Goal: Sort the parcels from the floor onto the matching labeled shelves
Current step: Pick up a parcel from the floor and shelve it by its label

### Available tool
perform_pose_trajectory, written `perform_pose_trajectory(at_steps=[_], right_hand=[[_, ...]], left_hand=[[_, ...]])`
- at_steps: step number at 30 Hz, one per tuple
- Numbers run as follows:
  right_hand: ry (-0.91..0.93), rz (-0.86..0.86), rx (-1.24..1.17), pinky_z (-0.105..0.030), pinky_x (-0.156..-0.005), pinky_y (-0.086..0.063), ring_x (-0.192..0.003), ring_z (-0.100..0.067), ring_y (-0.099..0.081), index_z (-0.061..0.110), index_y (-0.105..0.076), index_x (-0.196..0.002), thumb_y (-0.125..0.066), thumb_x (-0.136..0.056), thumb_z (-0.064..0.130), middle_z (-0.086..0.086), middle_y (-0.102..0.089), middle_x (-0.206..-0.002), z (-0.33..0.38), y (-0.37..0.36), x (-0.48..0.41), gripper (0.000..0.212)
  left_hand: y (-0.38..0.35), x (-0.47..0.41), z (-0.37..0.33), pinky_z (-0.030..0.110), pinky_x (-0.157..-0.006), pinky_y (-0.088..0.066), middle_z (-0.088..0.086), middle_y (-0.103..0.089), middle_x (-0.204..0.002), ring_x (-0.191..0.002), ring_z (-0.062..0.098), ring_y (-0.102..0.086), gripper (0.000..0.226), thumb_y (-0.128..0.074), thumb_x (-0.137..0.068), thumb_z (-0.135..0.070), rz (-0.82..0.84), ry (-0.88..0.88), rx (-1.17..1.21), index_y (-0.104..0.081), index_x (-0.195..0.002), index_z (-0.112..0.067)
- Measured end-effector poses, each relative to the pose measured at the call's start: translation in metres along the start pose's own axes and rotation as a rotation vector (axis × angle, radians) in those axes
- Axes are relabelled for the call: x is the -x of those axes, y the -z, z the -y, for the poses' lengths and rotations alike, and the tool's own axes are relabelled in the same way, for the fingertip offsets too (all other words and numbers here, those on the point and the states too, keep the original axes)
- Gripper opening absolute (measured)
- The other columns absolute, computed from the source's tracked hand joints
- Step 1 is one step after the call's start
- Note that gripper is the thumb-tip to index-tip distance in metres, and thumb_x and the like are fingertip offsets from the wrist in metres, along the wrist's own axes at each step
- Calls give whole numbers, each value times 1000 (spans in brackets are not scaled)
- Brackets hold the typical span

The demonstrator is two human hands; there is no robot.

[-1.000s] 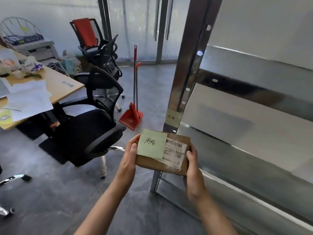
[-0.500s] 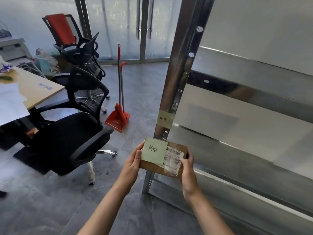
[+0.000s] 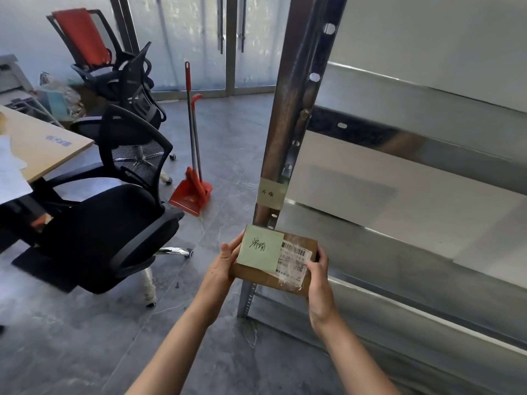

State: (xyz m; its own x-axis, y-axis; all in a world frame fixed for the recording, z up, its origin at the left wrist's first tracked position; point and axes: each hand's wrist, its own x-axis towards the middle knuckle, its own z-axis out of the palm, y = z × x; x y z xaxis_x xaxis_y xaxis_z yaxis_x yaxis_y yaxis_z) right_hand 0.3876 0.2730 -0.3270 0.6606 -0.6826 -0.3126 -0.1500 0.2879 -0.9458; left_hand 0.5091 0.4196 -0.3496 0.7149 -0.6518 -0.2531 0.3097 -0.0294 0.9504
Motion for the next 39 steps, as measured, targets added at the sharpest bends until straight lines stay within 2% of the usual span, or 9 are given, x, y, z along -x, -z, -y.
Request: perform_pose_trajectory(at_steps=[4, 8, 13, 17, 22, 27, 30, 36, 39], right_hand=[[32, -21, -12, -32, -81, -60, -98, -7, -71, 32, -39, -141, -35, -107, 20, -1, -68, -121, 6, 16, 5, 37], [46, -46, -25, -20, -63, -59, -87, 1, -73, 28, -41, -139, -36, -107, 19, -2, -68, -118, 12, 38, 5, 34], [125, -100, 1, -23, -73, -62, -111, -14, -68, 24, -35, -143, -71, -90, 16, -5, -64, -130, 23, 59, 6, 64], [174, -210, 60, -44, -96, -58, -117, -17, -67, 22, -32, -146, -90, -68, 9, -5, -65, -131, 28, 75, 5, 98], [164, -259, 58, -50, -95, -58, -114, -15, -67, 22, -34, -144, -84, -74, -1, -6, -64, -129, 28, 98, 1, 89], [145, -286, 67, -46, -91, -60, -108, -8, -69, 21, -34, -143, -82, -77, -2, -6, -64, -128, 24, 116, -3, 85], [126, -283, 70, -44, -89, -61, -104, -7, -70, 21, -36, -140, -81, -78, -2, -5, -64, -126, 23, 124, -11, 81], [98, -241, 94, -19, -71, -61, -104, -5, -66, 19, -35, -140, -81, -79, 0, -1, -63, -123, 33, 134, -40, 79], [74, -224, 116, -23, -80, -62, -106, -5, -66, 19, -35, -140, -82, -79, 4, -2, -63, -125, 35, 137, -55, 79]], left_hand=[[-11, 0, -10, 42, -114, -39, -7, -63, -139, -131, 12, -57, 52, -20, -104, -50, 41, -2, 58, -51, -142, -32], [-28, 0, -14, 44, -110, -45, -9, -63, -138, -130, 14, -58, 42, -49, -99, -49, 97, -30, -37, -52, -140, -41], [-63, -1, -18, 25, -91, -56, -9, -70, -127, -121, 9, -64, 52, -69, -88, -17, 114, -80, 13, -56, -135, -34], [-90, -5, -19, 19, -84, -56, -7, -73, -122, -115, 9, -68, 53, -66, -90, -5, 136, -106, 20, -56, -136, -28], [-109, -16, -12, 41, -107, -48, -10, -70, -127, -122, 13, -63, 49, -68, -89, -32, 146, -68, -34, -56, -136, -41], [-126, -27, -3, 48, -111, -43, -11, -69, -129, -127, 15, -59, 52, -67, -81, -46, 176, -12, -39, -59, -133, -45], [-133, -34, 2, 47, -112, -43, -11, -69, -130, -127, 14, -60, 47, -64, -88, -37, 177, 1, -34, -59, -135, -39], [-144, -56, -2, 36, -105, -49, -9, -70, -129, -123, 12, -63, 39, -54, -101, -17, 159, 18, -19, -58, -138, -30], [-148, -67, -3, 35, -100, -53, -5, -71, -126, -118, 15, -66, 37, -51, -102, -18, 120, 31, -35, -60, -136, -30]])
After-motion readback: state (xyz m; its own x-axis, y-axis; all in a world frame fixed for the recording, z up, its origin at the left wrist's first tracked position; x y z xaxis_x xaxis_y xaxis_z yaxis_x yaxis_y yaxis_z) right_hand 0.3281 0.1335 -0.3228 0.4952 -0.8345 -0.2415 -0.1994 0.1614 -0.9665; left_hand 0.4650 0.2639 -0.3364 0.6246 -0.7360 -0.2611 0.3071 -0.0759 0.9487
